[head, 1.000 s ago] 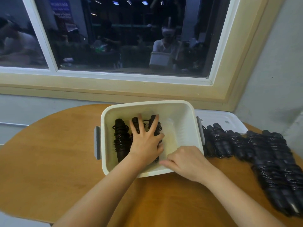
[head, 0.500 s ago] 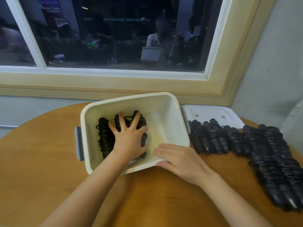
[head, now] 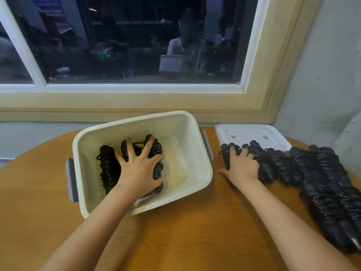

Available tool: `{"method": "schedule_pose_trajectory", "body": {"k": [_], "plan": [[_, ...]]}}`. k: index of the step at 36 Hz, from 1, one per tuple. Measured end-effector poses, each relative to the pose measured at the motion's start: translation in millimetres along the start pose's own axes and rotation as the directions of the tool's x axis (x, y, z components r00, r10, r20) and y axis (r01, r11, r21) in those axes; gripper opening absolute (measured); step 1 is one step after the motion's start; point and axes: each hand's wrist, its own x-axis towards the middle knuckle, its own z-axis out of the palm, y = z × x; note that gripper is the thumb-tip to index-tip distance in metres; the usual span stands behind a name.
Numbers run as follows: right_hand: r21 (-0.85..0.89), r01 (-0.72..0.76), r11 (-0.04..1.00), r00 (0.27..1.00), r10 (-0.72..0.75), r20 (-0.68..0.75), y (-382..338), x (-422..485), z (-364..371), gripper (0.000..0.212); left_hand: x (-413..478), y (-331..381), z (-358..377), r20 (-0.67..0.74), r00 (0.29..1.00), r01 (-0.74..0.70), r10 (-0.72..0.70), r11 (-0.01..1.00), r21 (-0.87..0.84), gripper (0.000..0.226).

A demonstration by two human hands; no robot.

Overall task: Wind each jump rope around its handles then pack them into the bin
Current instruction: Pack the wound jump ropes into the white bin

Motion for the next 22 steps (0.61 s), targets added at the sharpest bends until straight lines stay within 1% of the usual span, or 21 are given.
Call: {"method": "schedule_pose_trajectory", "body": {"k": [2, 4, 6, 8, 10, 11, 12, 14, 16, 17, 19, 22], "plan": [[0.008, -0.015, 1.000, 1.000, 0.015, 0.004, -1, 1, 2, 0.091, 0, -1, -1, 0.007, 1.000, -0.006, 0.007, 1.000, -0.014, 0.066], [0.065, -0.030, 0.997, 0.999, 0.029, 0.023, 2, 2, 1, 0.084, 0, -2, -2, 0.015, 1.000, -0.010, 0.010, 1.000, -0.011, 0.065], [0.189, -0.044, 0.981, 0.998, 0.037, 0.043, 6, 1, 0, 0.074, 1, -2, -2, 0.023, 1.000, -0.013, 0.013, 1.000, -0.012, 0.064], [0.387, -0.061, 0.920, 0.997, 0.041, 0.059, 11, 0, -1, 0.058, 2, -3, -3, 0.032, 0.999, -0.015, 0.015, 1.000, -0.017, 0.065], [0.589, -0.080, 0.804, 0.995, 0.029, 0.095, 18, -3, 0, 0.046, 2, -3, -3, 0.042, 0.999, -0.014, 0.014, 1.000, -0.014, 0.065], [0.672, -0.096, 0.735, 0.993, 0.028, 0.111, 21, -6, 1, 0.045, 2, -3, -4, 0.045, 0.999, -0.014, 0.014, 1.000, -0.012, 0.066], [0.748, -0.112, 0.654, 0.992, 0.034, 0.119, 23, -8, 2, 0.048, 2, -3, -4, 0.046, 0.999, -0.014, 0.014, 1.000, -0.009, 0.067], [0.886, -0.154, 0.438, 0.988, 0.068, 0.138, 28, -14, 3, 0.056, 2, -3, -4, 0.041, 0.999, -0.013, 0.014, 1.000, -0.015, 0.071], [0.955, -0.184, 0.234, 0.982, 0.088, 0.167, 32, -22, -3, 0.065, 2, -3, -4, 0.028, 1.000, -0.010, 0.010, 0.999, -0.031, 0.080], [0.970, -0.179, 0.167, 0.982, 0.086, 0.166, 33, -26, -9, 0.068, 2, -4, -3, 0.021, 1.000, -0.006, 0.006, 0.999, -0.037, 0.087], [0.989, -0.129, 0.071, 0.989, 0.074, 0.124, 35, -37, -28, 0.069, 3, -4, -1, 0.008, 1.000, 0.004, -0.003, 0.999, -0.050, 0.099], [1.000, -0.009, -0.003, 0.998, 0.069, 0.009, 33, -57, -64, 0.063, 5, -5, 0, 0.001, 1.000, 0.012, -0.012, 0.996, -0.083, 0.110]]}}
